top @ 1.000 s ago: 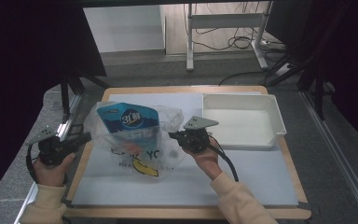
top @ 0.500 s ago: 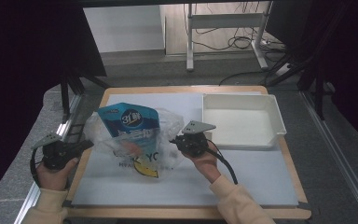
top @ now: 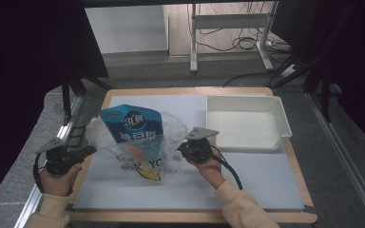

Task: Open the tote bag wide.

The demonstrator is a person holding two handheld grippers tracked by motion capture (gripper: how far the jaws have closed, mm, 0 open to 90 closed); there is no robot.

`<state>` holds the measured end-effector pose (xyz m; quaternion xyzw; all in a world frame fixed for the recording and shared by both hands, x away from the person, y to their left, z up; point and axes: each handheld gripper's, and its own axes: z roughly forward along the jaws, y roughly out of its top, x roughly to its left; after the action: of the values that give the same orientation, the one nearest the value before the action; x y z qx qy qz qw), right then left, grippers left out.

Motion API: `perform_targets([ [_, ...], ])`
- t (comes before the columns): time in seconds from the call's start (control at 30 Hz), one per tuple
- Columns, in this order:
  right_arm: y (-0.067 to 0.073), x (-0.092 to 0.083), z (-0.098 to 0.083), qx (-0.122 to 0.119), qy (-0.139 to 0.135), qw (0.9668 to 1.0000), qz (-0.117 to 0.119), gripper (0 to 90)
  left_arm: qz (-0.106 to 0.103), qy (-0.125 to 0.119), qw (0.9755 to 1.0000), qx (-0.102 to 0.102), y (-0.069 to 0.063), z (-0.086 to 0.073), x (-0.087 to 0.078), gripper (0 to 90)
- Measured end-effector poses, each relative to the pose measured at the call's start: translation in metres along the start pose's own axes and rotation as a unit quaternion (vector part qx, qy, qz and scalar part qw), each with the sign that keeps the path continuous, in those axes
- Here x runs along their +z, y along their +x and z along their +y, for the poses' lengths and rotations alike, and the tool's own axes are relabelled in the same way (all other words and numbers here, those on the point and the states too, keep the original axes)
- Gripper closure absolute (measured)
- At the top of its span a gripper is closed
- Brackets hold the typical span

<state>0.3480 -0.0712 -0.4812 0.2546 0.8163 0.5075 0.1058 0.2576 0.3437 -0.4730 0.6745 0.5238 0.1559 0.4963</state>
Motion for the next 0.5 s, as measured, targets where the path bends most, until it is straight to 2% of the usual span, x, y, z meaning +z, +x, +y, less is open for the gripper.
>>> perform_targets([
  [0.5,0.000,0.013,-0.017,-0.001,0.034,0.9994,0.000,89.2,0.003,0.019,0.9998,-0.006,0.005,-0.013,0.008,90.0],
])
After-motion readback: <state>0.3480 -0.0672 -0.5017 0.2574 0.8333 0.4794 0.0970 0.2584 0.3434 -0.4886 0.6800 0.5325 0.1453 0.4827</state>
